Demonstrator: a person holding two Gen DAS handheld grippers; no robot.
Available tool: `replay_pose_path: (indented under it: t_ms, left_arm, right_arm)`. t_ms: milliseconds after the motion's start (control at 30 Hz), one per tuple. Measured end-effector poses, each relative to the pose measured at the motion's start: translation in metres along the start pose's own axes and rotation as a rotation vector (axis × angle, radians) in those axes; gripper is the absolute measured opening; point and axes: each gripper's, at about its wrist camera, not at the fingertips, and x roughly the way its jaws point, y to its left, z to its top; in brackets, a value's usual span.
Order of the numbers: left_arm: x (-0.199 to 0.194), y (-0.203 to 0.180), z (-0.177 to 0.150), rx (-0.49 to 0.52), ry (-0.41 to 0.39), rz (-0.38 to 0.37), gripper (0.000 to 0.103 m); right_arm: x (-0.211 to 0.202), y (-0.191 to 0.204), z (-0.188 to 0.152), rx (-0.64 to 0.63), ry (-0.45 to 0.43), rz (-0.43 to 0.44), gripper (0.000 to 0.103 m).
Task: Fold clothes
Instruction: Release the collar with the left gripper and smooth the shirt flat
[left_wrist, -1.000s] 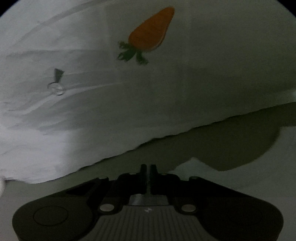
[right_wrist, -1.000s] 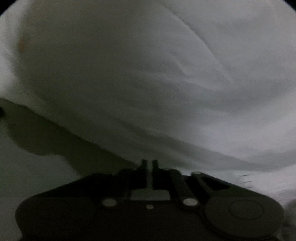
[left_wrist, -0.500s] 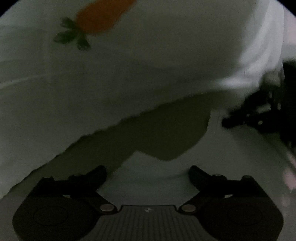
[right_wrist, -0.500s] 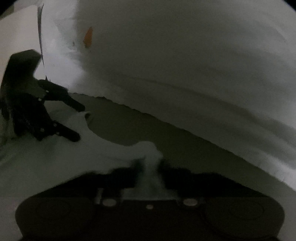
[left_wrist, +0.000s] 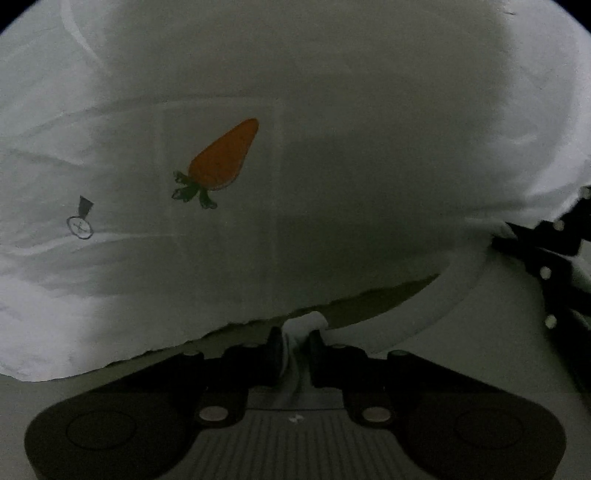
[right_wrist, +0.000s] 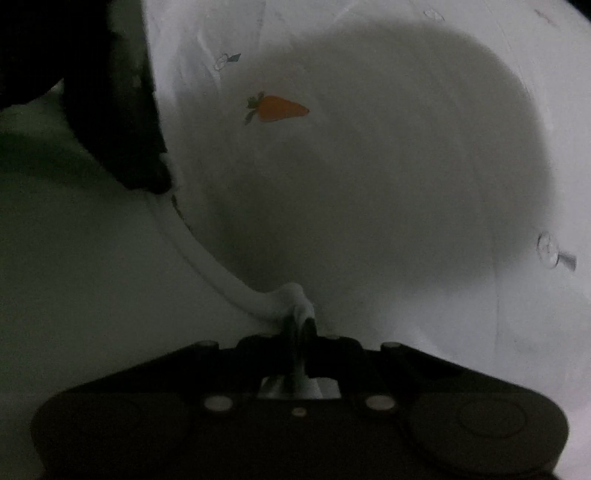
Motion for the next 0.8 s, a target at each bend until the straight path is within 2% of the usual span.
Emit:
replay_pose_path:
  t_ms: [167,200,300,333,367,400,433,500,567,700,800]
  left_arm:
    - [0.029,-0.002,0.026,0.038,-0.019,0.050,0.016]
    - [0.040,0.000,0.028,0.036,0.002,0.053,0.017]
    - [0.071,0.005,0.021,0.000,0.130,0.039,0.025]
    - [0.069,0.008,0.021,-0.005,0.130,0.035,0.030]
    - [0.062,0.013,0.024,-0.020,0.124,0.026,0.039]
    - [0.053,0.020,0.026,-0.036,0.122,0.001,0.052]
    - [0.043,0.027,0.028,-0.054,0.114,-0.026,0.059]
    - [0.019,0.039,0.029,-0.080,0.085,-0.047,0.080]
    - [-0.004,0.045,0.027,-0.089,0.084,-0.048,0.083]
    - [-0.033,0.046,0.016,-0.137,0.157,-0.056,0.087]
    - [-0.060,0.027,0.001,-0.160,0.218,-0.081,0.088]
  right_arm:
    - [0.045,-0.005,0.012,0.040,0.039,-0.035,0.003]
    - [0.056,-0.005,0.010,0.060,0.060,-0.017,0.003]
    - [0.089,0.001,0.002,0.170,0.217,0.161,0.007]
    - [0.091,0.001,0.000,0.210,0.245,0.183,0.010]
    - [0.086,-0.001,0.000,0.239,0.247,0.164,0.030]
    - [0.078,-0.007,0.000,0.284,0.248,0.145,0.044]
    - [0.065,-0.020,-0.001,0.356,0.246,0.128,0.062]
    - [0.034,-0.050,-0.009,0.541,0.262,0.085,0.065]
    - [-0.006,-0.079,-0.022,0.700,0.307,0.001,0.068]
    - [-0.082,-0.115,-0.074,0.792,0.498,-0.157,0.070]
    - [-0.122,-0.136,-0.124,0.984,0.635,-0.195,0.071]
